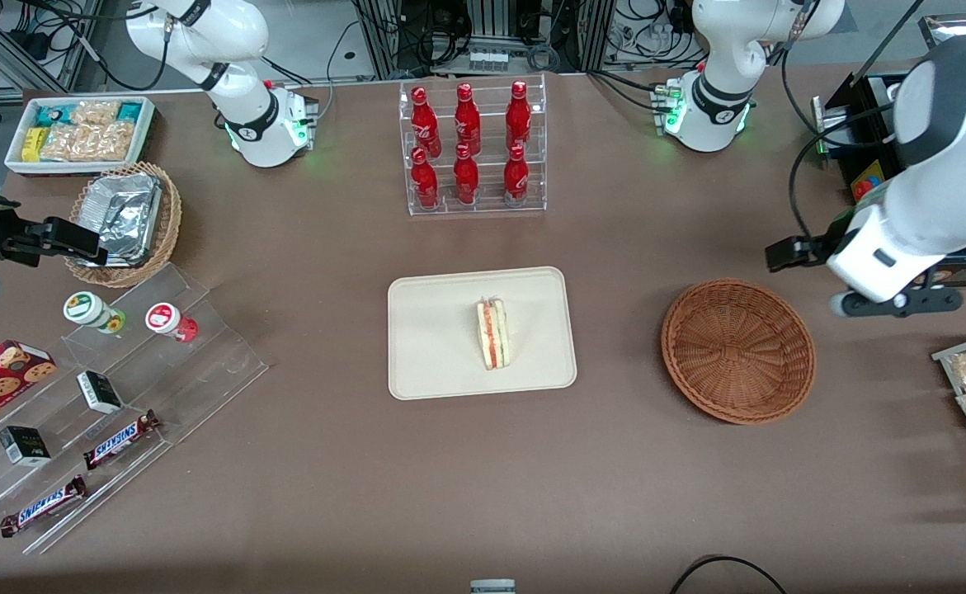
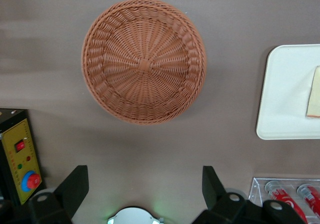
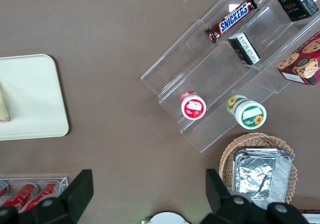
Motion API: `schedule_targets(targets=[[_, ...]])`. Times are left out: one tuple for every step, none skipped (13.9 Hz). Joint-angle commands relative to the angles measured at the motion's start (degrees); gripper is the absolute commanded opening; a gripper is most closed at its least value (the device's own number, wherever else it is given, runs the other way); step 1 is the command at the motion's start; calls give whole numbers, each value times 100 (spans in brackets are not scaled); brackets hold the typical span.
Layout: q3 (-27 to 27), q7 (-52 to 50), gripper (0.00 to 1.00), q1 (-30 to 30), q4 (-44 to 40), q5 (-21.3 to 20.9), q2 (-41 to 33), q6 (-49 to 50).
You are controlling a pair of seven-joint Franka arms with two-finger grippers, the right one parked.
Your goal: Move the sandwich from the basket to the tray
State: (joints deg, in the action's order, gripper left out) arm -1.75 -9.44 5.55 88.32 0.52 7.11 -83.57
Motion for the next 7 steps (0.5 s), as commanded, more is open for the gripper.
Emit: schedule_targets(targets=[[-272,197,100,-404,142,62,-393,296],[-335,197,100,-484,133,62,-473,375],[-335,206,100,-511,133,53,-569,411],[-335,206,100,-590,124,53,-631,437],[-344,215,100,-617,98,53,-667,499],[-327,215,100,-626,2,53,-693,621],[-318,215,100,-626,-51,53,-693,675]])
